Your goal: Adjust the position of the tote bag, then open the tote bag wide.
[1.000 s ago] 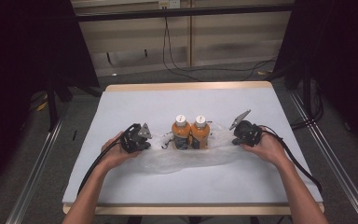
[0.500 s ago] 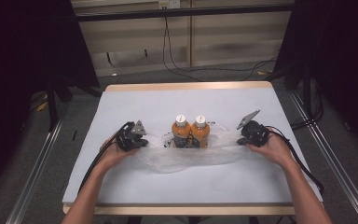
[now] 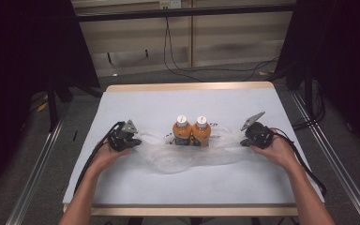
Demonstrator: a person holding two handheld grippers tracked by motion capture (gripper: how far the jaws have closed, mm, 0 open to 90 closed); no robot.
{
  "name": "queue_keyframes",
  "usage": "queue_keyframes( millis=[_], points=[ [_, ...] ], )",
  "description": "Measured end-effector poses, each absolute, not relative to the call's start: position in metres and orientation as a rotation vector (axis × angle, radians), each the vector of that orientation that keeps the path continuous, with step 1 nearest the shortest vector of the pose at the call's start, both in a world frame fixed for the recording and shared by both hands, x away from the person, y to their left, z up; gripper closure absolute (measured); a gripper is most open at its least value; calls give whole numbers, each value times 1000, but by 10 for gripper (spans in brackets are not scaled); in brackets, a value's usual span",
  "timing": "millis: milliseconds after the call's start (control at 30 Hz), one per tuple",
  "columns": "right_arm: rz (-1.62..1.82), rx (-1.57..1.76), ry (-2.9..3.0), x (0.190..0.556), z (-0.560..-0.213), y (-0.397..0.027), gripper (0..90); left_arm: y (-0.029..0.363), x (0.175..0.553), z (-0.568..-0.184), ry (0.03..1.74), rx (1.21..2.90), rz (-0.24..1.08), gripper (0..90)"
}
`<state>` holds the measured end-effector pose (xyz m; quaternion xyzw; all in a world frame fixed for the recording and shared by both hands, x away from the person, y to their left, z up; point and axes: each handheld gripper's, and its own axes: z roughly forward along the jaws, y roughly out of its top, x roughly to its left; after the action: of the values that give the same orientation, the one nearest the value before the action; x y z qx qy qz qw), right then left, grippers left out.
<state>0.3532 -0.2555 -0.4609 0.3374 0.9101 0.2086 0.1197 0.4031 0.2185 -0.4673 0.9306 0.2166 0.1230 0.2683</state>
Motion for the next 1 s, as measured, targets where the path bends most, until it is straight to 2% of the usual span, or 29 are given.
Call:
queue_keyframes(
  millis=[300, 333, 400, 600, 1000],
  points=[
    [681, 999, 2639, 353, -461, -257, 900, 223, 405, -467, 611, 2451, 259, 900],
    [707, 1003, 2636, 353, -459, -256, 900, 220, 403, -466, 634, 2394, 229, 900],
    [741, 999, 2626, 353, -458, -257, 900, 221, 403, -462, 599, 2414, 234, 900],
    [940, 1019, 2575, 350, -449, -258, 900, 216, 398, -450, 568, 2305, 199, 900],
    [1056, 961, 2526, 342, -435, -250, 900, 208, 388, -435, 570, 2213, 209, 890]
  ],
)
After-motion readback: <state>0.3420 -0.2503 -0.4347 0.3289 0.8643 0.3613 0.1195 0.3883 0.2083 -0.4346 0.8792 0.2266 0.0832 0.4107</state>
